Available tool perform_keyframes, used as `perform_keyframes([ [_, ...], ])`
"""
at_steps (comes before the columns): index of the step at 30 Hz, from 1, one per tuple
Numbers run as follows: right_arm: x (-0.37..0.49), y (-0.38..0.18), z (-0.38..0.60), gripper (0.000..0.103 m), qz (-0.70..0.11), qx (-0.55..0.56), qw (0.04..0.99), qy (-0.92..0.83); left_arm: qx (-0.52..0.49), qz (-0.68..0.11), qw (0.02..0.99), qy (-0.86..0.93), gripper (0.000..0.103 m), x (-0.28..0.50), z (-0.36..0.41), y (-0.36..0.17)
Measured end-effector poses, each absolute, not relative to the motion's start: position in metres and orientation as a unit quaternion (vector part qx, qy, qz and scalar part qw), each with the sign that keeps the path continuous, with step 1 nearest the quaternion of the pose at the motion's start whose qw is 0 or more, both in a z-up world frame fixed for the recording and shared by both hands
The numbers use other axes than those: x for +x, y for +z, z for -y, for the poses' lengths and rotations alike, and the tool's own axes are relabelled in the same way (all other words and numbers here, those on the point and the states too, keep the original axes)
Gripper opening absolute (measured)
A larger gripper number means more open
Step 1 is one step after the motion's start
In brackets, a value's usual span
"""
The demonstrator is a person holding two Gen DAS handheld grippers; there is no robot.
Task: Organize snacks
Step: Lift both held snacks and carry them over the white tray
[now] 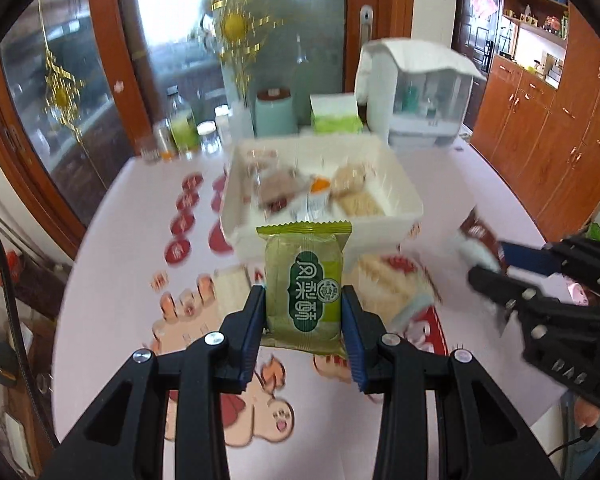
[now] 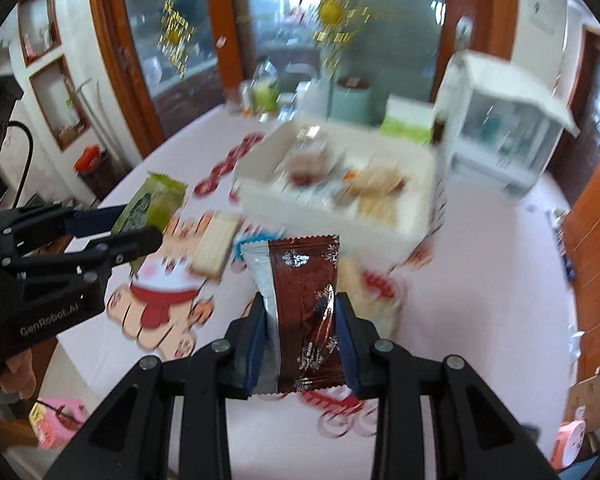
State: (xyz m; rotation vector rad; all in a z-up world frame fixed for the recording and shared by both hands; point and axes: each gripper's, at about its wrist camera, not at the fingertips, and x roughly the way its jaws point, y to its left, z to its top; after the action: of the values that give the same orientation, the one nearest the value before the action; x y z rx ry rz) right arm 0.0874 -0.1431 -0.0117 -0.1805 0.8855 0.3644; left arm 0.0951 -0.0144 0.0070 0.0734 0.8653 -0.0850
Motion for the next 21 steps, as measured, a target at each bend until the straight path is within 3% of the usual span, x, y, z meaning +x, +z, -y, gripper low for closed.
perform_keyframes([
  [12,0.150,0.113,0.174,0.033,-0.326,-0.054,0.934,0.136,0.090,-0.352,0.932,-0.004,0.035,0.168,0.033,0.108],
  [21,0.240,0.121,0.162,0.033,-0.333,0.006,0.938,0.094,0.075,-0.348,0.935,-0.005,0.036,0.268,0.025,0.113],
])
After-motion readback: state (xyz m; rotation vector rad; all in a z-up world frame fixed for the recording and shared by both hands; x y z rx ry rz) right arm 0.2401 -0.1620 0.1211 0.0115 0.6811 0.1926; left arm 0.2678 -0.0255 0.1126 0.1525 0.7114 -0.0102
